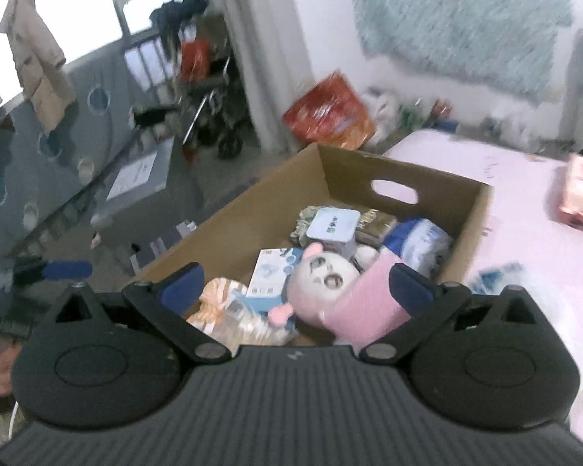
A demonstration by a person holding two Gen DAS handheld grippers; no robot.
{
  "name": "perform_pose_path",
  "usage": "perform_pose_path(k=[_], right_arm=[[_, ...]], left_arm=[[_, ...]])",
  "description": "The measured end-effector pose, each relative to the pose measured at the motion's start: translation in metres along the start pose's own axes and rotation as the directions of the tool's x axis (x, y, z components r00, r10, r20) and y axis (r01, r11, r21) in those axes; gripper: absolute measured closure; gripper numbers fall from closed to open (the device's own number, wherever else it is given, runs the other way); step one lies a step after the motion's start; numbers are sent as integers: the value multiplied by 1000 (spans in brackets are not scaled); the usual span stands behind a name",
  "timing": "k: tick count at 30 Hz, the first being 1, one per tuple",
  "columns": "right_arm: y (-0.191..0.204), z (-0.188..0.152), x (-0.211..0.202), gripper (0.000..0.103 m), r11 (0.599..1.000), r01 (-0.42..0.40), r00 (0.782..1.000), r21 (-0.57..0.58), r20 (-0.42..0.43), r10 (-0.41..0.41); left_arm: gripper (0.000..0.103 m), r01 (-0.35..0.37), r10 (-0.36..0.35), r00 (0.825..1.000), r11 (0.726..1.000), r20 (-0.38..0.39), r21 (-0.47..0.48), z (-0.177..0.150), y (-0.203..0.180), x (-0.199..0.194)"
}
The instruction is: Organize soft objects
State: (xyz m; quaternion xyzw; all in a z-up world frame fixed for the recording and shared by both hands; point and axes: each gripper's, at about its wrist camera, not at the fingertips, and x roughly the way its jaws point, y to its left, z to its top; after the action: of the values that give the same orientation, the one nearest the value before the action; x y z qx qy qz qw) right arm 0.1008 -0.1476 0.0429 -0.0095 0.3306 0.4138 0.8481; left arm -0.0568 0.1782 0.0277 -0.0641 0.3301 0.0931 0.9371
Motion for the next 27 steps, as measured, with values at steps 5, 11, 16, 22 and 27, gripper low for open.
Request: perform_pose_path(k=[5,11,16,22,27], right_arm=[[18,-64,-46,1,995,87,993,43,77,-90],[37,-121,-64,1,955,286,953,77,81,-292],[50,-146,-75,1,918,395,913,37,92,-397],[59,-158,-90,1,847,527,838,67,123,-531],[63,-166,-97,1,835,529,827,153,126,-548]], left_arm=[[0,15,-16,999,1000,46,23,-7,-13,-17],[0,7,-7,1000,999,22,31,-15,-36,-24],[0,-3,4,1000,999,-27,49,-23,-50,-21],[0,-49,52,998,992,-24,116,-33,-67,-26],[0,-64,71,997,985,-36,158,-39,-79,-24]])
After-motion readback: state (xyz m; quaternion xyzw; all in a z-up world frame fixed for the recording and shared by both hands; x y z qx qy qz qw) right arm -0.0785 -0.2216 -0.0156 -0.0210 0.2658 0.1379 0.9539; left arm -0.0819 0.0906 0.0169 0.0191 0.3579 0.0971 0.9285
